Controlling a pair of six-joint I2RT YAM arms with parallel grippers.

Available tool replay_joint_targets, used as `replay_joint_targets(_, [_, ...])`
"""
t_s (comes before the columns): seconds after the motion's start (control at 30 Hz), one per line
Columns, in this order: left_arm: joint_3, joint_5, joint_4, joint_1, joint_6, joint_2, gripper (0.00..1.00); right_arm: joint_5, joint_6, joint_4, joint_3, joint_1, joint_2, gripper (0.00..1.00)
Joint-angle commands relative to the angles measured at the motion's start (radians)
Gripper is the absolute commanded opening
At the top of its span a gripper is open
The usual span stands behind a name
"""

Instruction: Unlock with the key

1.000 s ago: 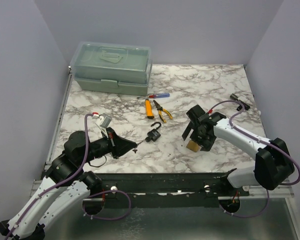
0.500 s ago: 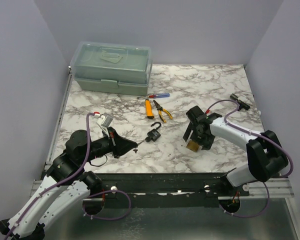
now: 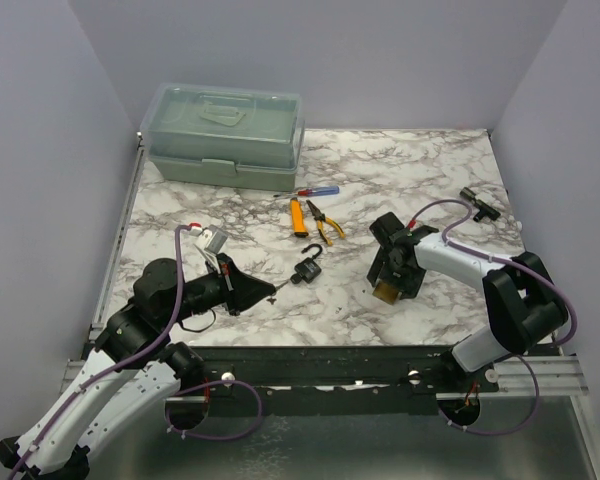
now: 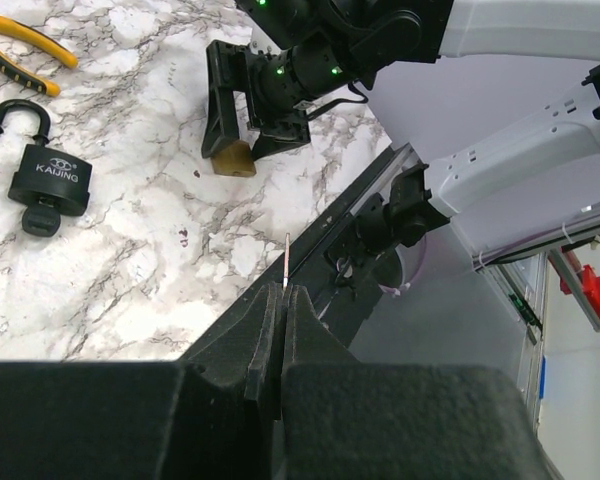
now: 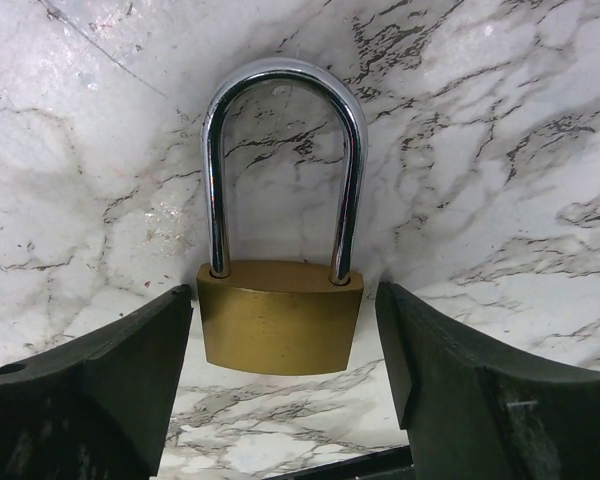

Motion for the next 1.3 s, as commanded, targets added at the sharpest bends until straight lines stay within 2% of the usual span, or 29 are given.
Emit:
replay_joint_targets(0.0, [0.016, -0.007, -0.001, 0.006, 0.015, 0.008, 0.00, 0.011, -0.001, -0.017, 0.010, -0.009, 0.012, 0.78])
replay_joint_targets(0.23, [0.015, 0.003, 0.001, 0.017, 0.015, 0.014, 0.00, -0.007, -0.001, -0.012, 0.009, -0.009, 0.027, 0.73])
replay_joint_targets(0.5, [0.014, 0.019, 0.006, 0.031, 0.016, 0.019, 0.00, -0.009, 0.002, -0.017, 0.015, -0.009, 0.028, 0.62])
replay_joint_targets(0.73, [0.014, 0.022, 0.008, 0.034, 0.016, 0.019, 0.00, -0.004, 0.007, -0.013, 0.010, -0.009, 0.023, 0.44])
replay_joint_targets(0.9, [0.013, 0.023, 0.007, 0.035, 0.016, 0.021, 0.00, -0.007, 0.012, -0.015, 0.006, -0.009, 0.008, 0.26])
replay_joint_targets(1.0, [0.013, 0.023, 0.008, 0.036, 0.015, 0.023, 0.00, -0.013, 0.017, -0.021, 0.011, -0.009, -0.014, 0.23])
replay_joint_targets(1.13, [0.012, 0.024, 0.008, 0.036, 0.016, 0.029, 0.00, -0.035, 0.019, -0.031, 0.031, -0.009, -0.048, 0.03])
replay_joint_targets(1.27, [0.012, 0.023, 0.009, 0.036, 0.014, 0.033, 0.00, -0.066, 0.044, -0.044, 0.058, -0.010, -0.089, 0.00])
